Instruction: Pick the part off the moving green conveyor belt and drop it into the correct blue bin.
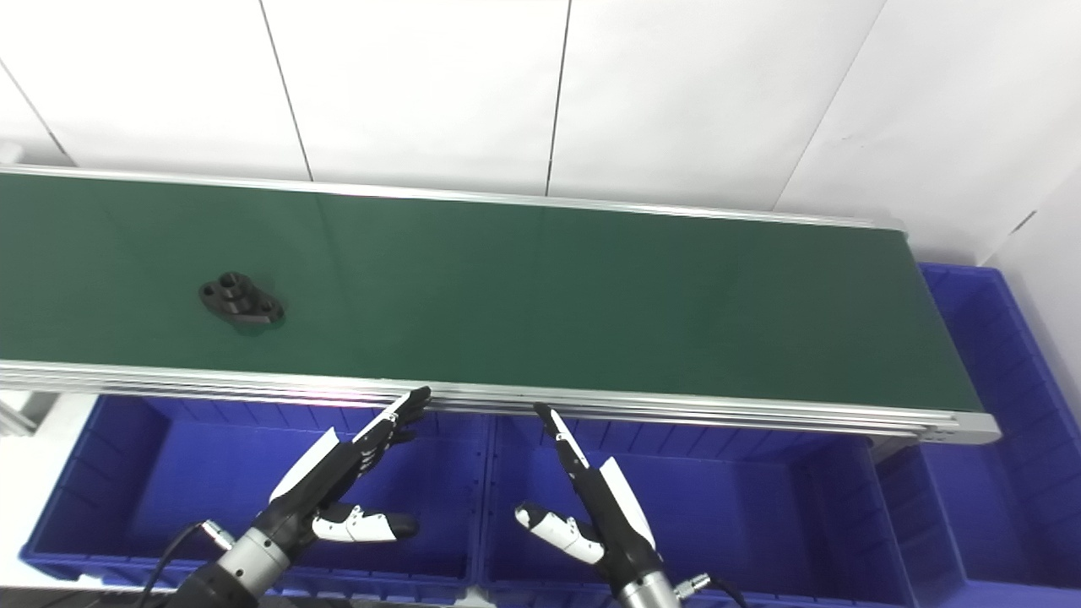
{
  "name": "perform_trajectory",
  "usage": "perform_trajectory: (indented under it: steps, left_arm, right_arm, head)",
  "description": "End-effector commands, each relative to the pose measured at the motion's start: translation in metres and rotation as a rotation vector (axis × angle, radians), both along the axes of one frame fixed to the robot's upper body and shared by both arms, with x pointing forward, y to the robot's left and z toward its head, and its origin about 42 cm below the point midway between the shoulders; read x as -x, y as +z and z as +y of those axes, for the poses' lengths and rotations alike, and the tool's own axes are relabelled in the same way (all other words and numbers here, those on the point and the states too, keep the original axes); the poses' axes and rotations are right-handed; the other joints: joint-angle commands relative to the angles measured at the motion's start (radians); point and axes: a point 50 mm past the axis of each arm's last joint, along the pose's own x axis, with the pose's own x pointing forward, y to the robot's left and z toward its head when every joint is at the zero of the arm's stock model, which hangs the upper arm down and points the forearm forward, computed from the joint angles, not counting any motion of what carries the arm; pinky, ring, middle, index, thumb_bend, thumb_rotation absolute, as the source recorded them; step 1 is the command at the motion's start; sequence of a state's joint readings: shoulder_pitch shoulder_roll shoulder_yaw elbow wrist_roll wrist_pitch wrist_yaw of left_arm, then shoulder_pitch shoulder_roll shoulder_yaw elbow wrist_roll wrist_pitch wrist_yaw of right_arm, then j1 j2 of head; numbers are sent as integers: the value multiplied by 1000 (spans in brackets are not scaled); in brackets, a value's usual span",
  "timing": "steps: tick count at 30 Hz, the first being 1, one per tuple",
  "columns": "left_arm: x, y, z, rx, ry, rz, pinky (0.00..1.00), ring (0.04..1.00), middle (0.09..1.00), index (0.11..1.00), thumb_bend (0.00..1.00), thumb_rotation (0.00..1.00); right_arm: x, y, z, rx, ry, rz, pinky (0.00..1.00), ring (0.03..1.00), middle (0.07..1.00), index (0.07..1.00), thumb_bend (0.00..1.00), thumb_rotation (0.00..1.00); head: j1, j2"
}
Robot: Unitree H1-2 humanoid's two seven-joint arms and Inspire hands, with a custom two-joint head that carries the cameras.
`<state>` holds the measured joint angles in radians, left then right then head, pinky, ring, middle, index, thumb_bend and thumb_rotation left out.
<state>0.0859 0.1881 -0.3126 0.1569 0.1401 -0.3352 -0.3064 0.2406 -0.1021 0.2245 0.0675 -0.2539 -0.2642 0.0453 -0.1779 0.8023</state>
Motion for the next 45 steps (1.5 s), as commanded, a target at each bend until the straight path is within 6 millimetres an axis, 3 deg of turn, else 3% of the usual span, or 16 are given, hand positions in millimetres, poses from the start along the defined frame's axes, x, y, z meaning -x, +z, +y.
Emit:
perform_trajectory:
  steps: [1,18,45]
  left_arm:
    - [-6,10,0,20,-8,-50,923,981,997,984,832,593]
    - [-6,6,2,27,0,-34,926,977,989,979,847,596]
    - [-6,3,0,50,4,-17,911,972,992,980,856,664]
  right_arm:
    - [-4,10,2,-10,-40,-86,1000,1000,1000,1000,840,821]
    - [-3,4,6,-50,-150,-149,960,1000,1000,1000,841,762]
    - [-2,1,2,-101,-127,-138,977,1000,1000,1000,901,758]
  head:
    - [4,-1]
    - [14,-15]
    - [38,-32]
